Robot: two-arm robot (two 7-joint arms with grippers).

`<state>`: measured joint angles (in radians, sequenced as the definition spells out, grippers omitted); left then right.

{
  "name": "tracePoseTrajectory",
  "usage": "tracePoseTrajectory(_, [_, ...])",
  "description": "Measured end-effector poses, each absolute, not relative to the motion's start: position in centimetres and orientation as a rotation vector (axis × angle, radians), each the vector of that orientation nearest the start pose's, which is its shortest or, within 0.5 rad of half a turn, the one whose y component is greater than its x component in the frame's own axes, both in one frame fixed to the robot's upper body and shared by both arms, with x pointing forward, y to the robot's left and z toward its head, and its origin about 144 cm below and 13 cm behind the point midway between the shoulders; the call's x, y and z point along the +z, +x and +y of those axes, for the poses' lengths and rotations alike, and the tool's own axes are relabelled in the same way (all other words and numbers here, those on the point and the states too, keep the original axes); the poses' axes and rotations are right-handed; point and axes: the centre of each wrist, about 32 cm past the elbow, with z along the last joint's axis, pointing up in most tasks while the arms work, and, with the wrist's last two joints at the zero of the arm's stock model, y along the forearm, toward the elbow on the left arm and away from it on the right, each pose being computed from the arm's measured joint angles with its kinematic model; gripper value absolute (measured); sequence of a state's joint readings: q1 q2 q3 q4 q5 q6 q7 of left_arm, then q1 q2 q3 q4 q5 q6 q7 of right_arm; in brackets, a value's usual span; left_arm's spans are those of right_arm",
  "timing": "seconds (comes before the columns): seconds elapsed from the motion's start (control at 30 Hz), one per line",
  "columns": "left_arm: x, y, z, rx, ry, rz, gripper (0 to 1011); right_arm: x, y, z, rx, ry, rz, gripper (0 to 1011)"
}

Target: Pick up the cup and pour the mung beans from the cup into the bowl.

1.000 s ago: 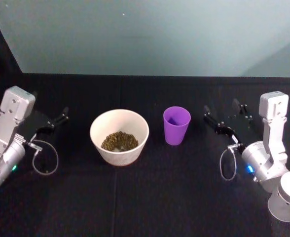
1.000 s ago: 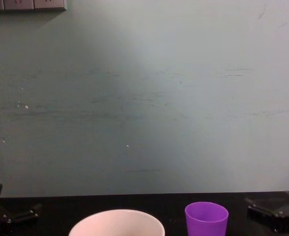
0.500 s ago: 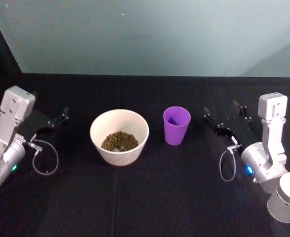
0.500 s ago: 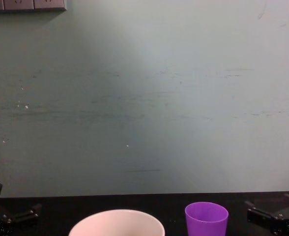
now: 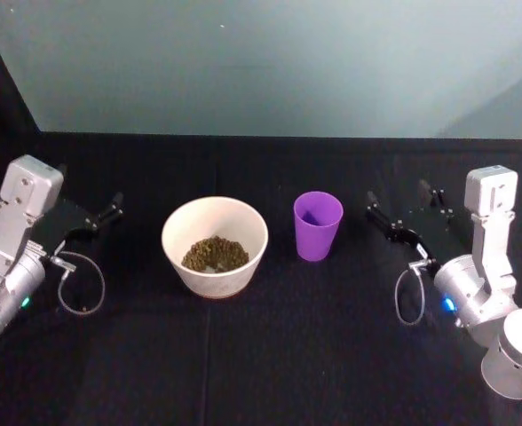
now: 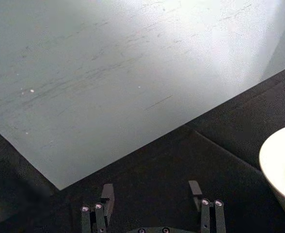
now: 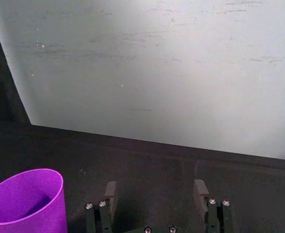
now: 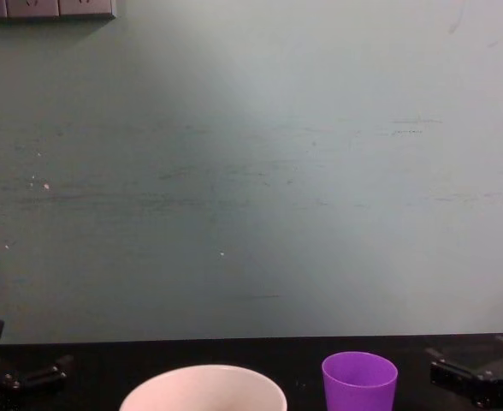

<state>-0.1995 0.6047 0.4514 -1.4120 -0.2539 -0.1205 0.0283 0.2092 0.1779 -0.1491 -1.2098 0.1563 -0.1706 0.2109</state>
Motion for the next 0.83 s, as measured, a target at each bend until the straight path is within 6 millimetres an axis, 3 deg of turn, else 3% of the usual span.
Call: tracePoseTrajectory(0.83, [113.98,48.86,30.96,1.248,0.304,-0.285,1000,110.19,51.13,-25.54,-1.274,-0.041,-0.034,1003])
